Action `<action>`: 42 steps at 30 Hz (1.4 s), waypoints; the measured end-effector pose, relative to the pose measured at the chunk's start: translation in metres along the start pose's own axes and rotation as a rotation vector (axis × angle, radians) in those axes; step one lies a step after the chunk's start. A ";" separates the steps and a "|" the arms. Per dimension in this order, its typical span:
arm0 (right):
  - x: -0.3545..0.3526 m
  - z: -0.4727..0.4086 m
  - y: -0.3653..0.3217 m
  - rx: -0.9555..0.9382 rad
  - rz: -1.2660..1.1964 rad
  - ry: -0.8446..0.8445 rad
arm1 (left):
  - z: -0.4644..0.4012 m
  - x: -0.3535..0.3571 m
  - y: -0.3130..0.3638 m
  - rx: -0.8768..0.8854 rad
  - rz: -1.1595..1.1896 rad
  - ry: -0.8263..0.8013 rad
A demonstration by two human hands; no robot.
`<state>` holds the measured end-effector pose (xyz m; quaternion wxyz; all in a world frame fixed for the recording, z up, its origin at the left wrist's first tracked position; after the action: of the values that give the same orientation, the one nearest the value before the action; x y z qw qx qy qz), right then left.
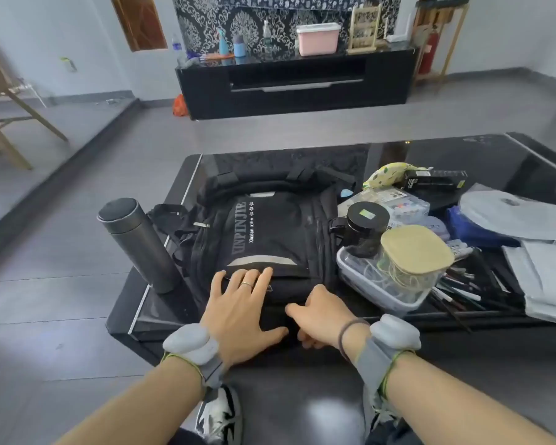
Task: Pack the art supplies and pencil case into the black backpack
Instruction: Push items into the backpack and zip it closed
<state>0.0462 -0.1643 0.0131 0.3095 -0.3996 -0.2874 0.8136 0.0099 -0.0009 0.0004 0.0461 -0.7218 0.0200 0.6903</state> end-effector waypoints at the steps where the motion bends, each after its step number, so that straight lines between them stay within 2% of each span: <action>1: 0.001 -0.001 0.002 0.020 0.005 -0.010 | 0.002 0.003 0.001 -0.003 0.008 0.001; 5: 0.006 0.000 0.011 0.011 -0.016 0.004 | 0.006 0.018 0.002 0.004 0.022 0.116; 8: 0.012 0.000 0.010 -0.041 0.102 -0.006 | 0.004 0.019 -0.001 -0.004 0.016 0.160; 11: 0.016 -0.003 0.005 -0.121 -0.049 0.023 | -0.001 0.016 0.000 -0.006 -0.017 0.174; 14: 0.018 -0.007 0.000 -0.163 -0.264 0.156 | -0.009 0.014 -0.001 -0.056 -0.001 0.232; 16: 0.018 -0.012 -0.003 -0.188 -0.284 0.226 | -0.014 0.013 -0.005 -0.099 0.031 0.277; 20: 0.012 -0.025 -0.015 -0.315 -0.224 0.335 | -0.026 0.007 -0.016 -0.122 0.036 0.344; 24: 0.006 -0.033 -0.025 -0.476 -0.070 0.468 | -0.031 -0.001 -0.023 -0.133 0.019 0.324; 28: 0.000 -0.042 -0.038 -0.627 -0.015 0.556 | -0.042 0.000 -0.028 -0.214 0.113 0.308; 35: -0.029 -0.045 -0.055 -0.708 -0.079 0.684 | -0.040 -0.006 -0.054 -0.431 0.384 0.313; 39: -0.021 -0.040 -0.060 -0.741 -0.006 0.718 | -0.043 -0.013 -0.056 -0.380 0.336 0.329; 42: -0.003 -0.030 -0.059 -0.815 0.136 0.660 | -0.045 -0.021 -0.052 -0.310 0.272 0.332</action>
<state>0.0890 -0.1224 0.0409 0.1494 -0.7401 -0.4411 0.4851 0.0587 0.0460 0.0255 -0.1624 -0.8143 0.0181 0.5569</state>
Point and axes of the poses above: each hand's wrist, its own z-axis away from the middle knuckle, its own x-axis out of the palm, y = z × x, the point moved 1 cm from there along -z, towards the middle knuckle, and after that the axes turned 2 degrees about -z, right-handed, at the moved point
